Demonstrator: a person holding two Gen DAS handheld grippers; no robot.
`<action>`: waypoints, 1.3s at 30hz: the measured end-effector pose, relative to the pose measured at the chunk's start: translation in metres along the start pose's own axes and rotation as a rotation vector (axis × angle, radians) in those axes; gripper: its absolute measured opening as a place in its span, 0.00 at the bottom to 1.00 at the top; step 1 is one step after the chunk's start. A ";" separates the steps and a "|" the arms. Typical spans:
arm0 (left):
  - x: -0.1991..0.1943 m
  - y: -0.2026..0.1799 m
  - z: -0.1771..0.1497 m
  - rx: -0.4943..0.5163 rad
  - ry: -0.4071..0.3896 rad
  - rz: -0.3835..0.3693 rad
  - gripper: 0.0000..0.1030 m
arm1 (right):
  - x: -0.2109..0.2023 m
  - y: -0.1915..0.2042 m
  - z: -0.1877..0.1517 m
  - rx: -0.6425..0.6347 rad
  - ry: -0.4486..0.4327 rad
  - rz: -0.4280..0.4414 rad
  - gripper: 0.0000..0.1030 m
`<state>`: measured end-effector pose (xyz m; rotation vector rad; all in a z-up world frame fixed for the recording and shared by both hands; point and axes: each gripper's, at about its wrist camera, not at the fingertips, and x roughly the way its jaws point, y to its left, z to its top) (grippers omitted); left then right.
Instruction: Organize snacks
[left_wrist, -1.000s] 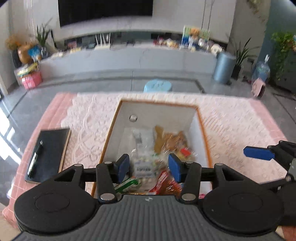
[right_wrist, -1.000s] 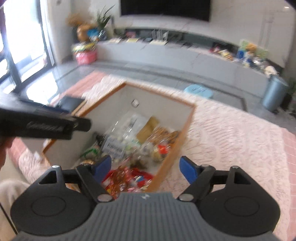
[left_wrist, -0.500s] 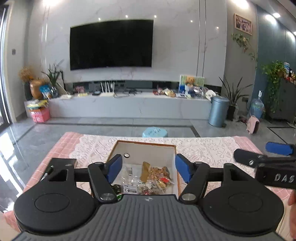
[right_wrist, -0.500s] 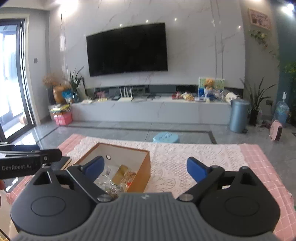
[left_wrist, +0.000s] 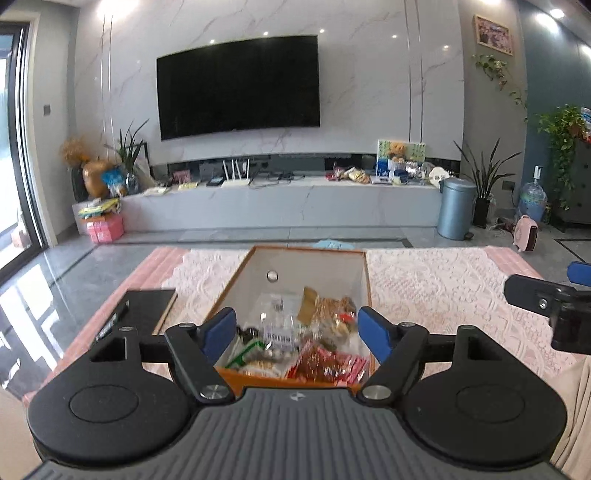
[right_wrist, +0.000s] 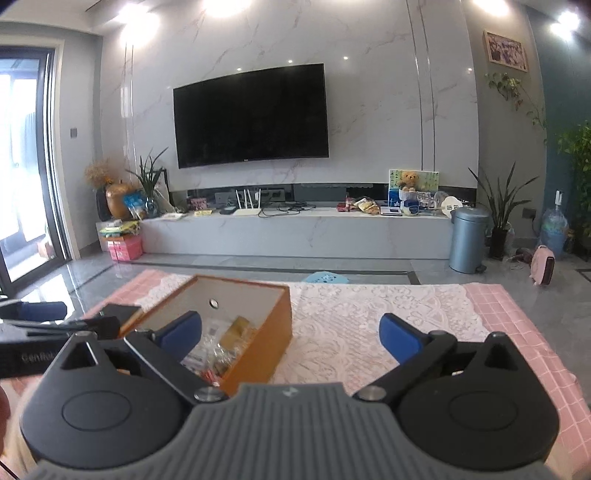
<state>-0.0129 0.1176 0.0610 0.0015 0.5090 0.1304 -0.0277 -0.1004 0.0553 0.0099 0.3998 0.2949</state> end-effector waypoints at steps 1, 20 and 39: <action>0.001 -0.001 -0.005 -0.002 0.014 0.001 0.85 | 0.002 -0.001 -0.004 0.001 0.011 0.001 0.97; 0.025 -0.014 -0.030 0.019 0.134 -0.051 0.85 | 0.039 0.003 -0.041 -0.002 0.164 -0.011 0.97; 0.022 -0.017 -0.027 0.026 0.143 -0.062 0.85 | 0.038 0.004 -0.040 0.001 0.159 -0.018 0.97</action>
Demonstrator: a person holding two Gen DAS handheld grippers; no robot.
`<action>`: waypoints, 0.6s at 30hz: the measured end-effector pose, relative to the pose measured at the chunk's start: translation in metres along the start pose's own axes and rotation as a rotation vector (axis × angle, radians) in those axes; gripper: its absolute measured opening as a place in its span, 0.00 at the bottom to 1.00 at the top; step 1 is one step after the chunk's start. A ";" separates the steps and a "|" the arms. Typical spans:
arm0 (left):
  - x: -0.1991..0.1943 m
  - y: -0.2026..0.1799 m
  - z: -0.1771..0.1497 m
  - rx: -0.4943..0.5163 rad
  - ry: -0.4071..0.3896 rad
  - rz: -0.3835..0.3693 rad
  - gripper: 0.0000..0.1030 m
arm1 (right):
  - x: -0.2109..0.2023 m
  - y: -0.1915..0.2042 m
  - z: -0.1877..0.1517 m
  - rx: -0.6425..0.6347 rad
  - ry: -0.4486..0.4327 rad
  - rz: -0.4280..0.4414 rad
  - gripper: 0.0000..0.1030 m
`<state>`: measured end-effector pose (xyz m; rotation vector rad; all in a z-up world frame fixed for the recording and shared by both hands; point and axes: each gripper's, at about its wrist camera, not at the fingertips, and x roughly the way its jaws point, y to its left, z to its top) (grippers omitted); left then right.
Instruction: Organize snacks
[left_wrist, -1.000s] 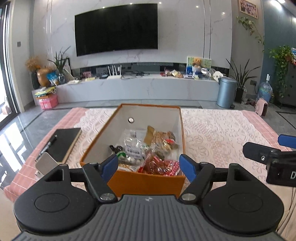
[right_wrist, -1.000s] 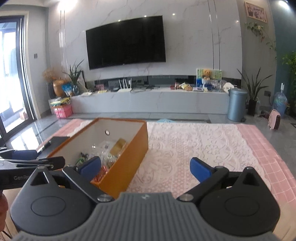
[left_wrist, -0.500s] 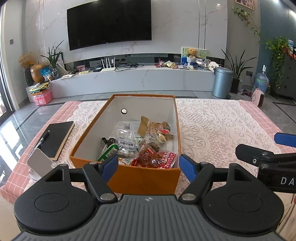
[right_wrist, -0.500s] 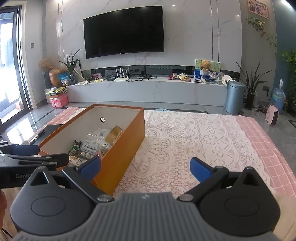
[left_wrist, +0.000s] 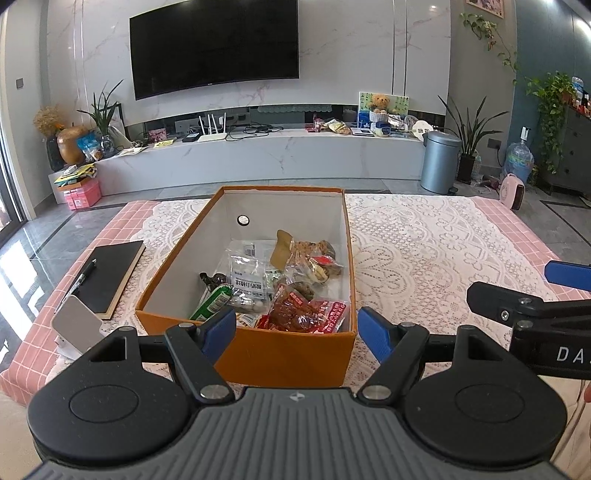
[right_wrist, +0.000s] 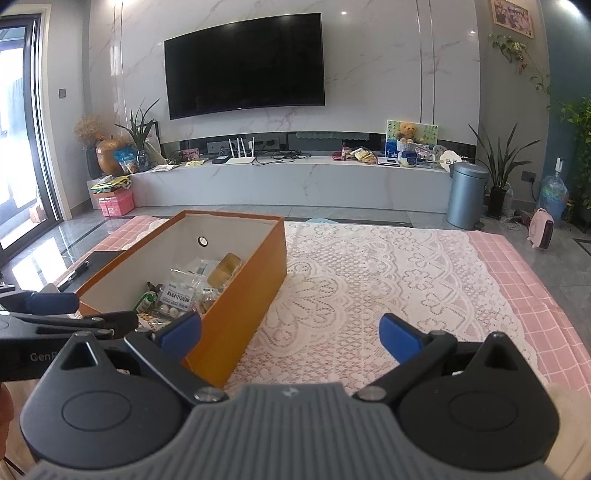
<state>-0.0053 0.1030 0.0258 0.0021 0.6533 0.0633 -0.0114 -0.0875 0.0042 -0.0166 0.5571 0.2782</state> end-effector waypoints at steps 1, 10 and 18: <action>0.000 0.000 0.000 0.000 0.000 0.000 0.85 | 0.000 0.000 0.000 -0.001 0.000 0.000 0.97; 0.001 0.000 0.000 0.002 0.001 -0.001 0.85 | 0.000 -0.001 0.000 -0.001 0.003 -0.002 0.97; 0.000 -0.001 0.000 0.004 0.000 -0.002 0.85 | 0.000 -0.001 0.000 -0.006 -0.005 0.001 0.97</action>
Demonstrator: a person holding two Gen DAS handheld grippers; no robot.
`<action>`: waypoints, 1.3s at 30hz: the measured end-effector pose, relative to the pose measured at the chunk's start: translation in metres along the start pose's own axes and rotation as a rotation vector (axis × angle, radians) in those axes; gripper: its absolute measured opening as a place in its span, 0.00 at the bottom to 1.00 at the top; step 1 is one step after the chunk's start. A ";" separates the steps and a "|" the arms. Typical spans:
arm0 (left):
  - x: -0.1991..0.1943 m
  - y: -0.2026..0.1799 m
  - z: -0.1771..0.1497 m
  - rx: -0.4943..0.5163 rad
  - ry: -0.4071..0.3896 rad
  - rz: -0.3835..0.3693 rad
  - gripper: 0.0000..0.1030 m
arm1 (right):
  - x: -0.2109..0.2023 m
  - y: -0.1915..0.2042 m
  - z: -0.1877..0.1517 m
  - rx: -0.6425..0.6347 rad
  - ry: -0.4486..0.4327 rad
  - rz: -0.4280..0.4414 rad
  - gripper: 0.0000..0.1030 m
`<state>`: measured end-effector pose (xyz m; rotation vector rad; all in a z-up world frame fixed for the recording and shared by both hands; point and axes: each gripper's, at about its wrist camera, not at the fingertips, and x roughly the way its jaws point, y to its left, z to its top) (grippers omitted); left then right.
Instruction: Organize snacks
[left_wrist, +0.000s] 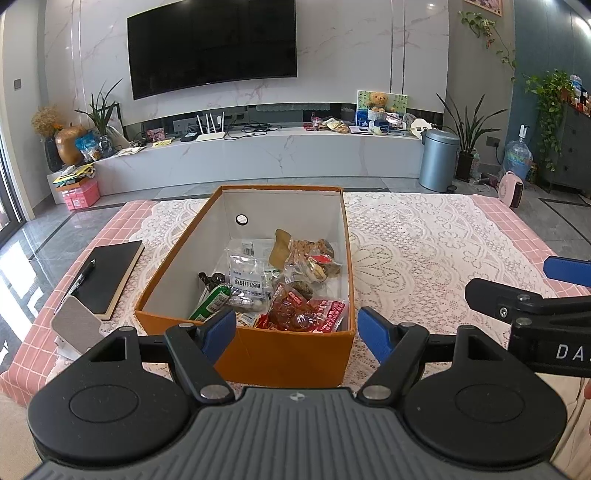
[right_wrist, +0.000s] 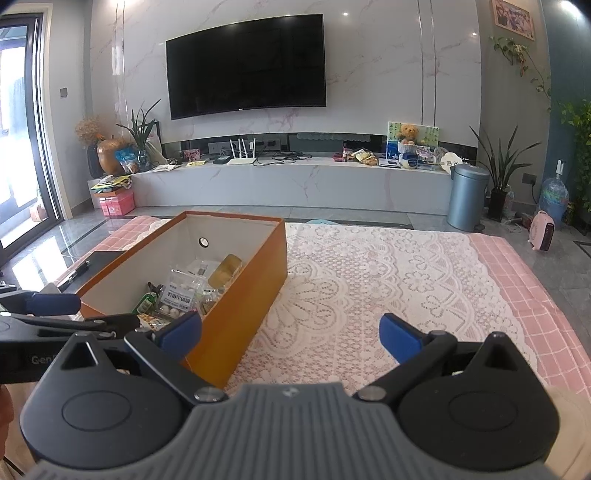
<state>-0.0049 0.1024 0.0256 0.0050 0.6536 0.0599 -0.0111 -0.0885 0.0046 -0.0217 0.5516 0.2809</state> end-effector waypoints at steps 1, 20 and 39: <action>0.001 0.000 0.000 0.002 -0.001 -0.002 0.85 | 0.000 0.000 0.000 0.000 0.000 0.000 0.97; 0.000 0.001 0.001 0.005 -0.003 -0.008 0.85 | 0.000 0.001 0.001 -0.006 0.011 -0.003 0.97; -0.002 0.000 0.003 0.009 -0.001 -0.007 0.85 | 0.000 0.001 0.001 -0.013 0.023 -0.004 0.97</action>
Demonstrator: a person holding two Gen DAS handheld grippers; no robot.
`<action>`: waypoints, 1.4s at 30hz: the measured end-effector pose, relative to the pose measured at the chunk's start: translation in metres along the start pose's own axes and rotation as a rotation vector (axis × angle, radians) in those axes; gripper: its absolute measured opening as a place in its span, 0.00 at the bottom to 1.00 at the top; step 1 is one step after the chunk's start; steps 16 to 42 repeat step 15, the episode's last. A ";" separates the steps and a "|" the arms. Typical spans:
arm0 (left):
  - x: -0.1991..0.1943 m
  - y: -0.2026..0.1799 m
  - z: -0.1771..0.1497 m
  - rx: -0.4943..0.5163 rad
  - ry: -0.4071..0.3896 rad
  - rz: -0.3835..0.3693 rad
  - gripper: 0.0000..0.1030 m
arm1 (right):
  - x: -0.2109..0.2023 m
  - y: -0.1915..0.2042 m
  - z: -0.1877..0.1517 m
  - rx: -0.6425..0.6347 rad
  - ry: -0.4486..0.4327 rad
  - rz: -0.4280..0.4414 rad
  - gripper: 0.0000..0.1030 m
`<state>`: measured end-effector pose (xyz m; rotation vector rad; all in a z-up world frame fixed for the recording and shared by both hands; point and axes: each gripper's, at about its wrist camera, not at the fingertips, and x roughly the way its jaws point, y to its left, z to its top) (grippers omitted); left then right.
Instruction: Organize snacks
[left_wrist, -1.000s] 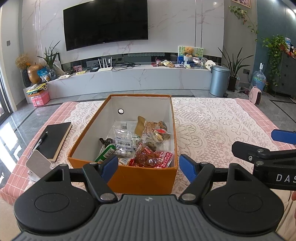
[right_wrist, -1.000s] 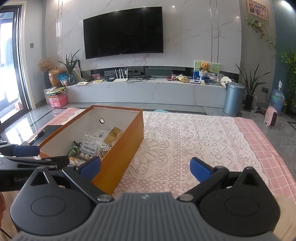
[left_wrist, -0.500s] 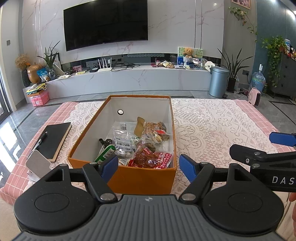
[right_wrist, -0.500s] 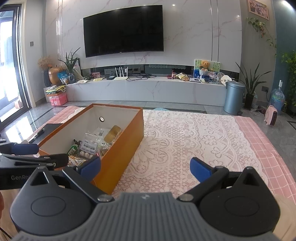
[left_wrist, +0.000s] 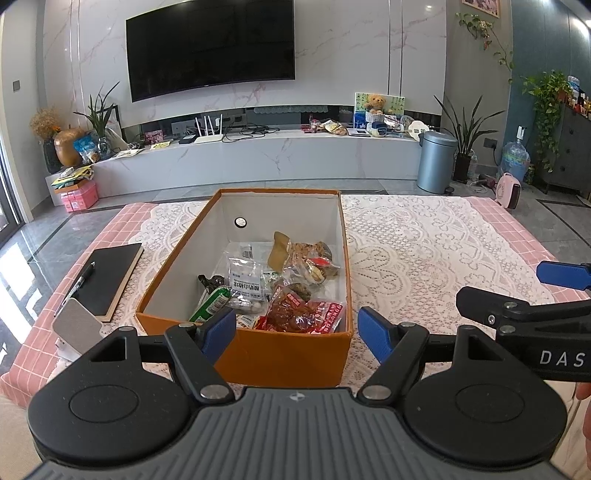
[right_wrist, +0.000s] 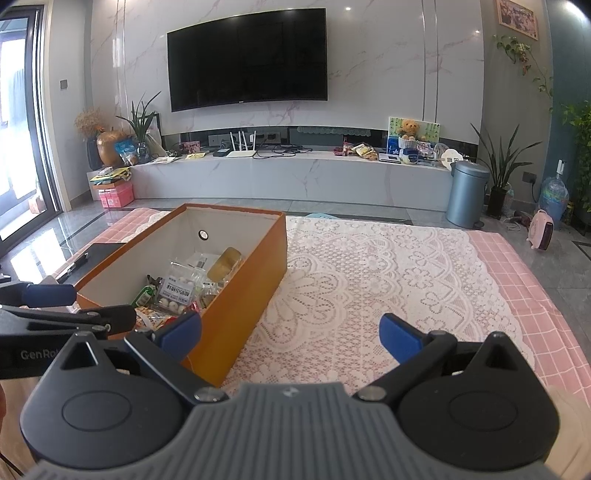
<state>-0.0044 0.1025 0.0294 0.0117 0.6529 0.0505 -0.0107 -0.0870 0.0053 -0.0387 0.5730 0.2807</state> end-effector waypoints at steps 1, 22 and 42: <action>0.000 0.000 0.000 0.001 0.000 0.000 0.85 | 0.000 0.000 0.000 0.000 0.001 0.000 0.97; -0.001 0.000 -0.001 0.000 -0.010 0.002 0.85 | 0.000 0.000 0.000 -0.002 0.005 0.000 0.97; -0.001 0.000 -0.001 0.000 -0.010 0.002 0.85 | 0.000 0.000 0.000 -0.002 0.005 0.000 0.97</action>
